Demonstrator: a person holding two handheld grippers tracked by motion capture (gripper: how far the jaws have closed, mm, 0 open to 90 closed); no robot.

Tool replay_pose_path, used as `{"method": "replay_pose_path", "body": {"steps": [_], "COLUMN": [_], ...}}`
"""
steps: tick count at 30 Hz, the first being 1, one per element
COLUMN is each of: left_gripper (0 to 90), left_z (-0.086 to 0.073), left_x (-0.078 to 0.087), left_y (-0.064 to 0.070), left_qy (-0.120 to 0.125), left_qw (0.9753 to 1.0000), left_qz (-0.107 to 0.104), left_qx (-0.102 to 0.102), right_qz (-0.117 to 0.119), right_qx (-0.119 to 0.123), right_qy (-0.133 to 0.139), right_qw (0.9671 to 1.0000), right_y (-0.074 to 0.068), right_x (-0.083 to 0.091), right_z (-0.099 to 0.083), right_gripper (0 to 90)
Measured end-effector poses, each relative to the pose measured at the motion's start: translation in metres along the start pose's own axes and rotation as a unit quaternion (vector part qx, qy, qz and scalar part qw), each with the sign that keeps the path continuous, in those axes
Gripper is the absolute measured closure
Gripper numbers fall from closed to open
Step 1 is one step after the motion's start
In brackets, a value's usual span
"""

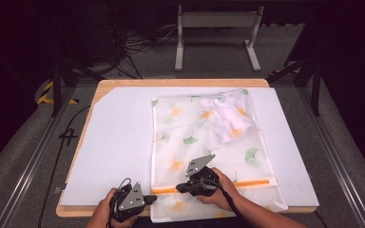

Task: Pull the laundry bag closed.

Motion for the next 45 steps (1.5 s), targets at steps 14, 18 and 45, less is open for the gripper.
{"method": "replay_pose_path", "body": {"steps": [14,18,45], "left_gripper": [90.0,90.0,90.0], "left_z": [0.0,0.0,0.0], "left_x": [0.0,0.0,0.0], "left_y": [-0.001,0.0,-0.001], "left_qy": [0.001,-0.002,-0.001], "left_qw": [1.0,1.0,1.0], "left_qz": [-0.004,-0.002,-0.002], "left_qx": [0.002,-0.001,-0.004], "right_qz": [-0.012,-0.019,-0.046], "right_qx": [0.0,0.003,-0.009], "right_qy": [-0.007,-0.012,-0.013], "right_qw": [0.9999,0.9997,0.9988], "right_y": [0.004,0.007,0.019], "right_x": [0.011,0.015,0.04], "right_z": [-0.01,-0.014,-0.038], "right_gripper": [90.0,90.0,90.0]}}
Point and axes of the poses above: each handheld gripper's, and its own axes: x roughly backward along the jaws, z roughly out of its top, y roughly to its right, the point moved 3 cm from there along -x, roughly forward along the jaws, and after that the axes turned 4 degrees about -y, right-handed, at the moved point
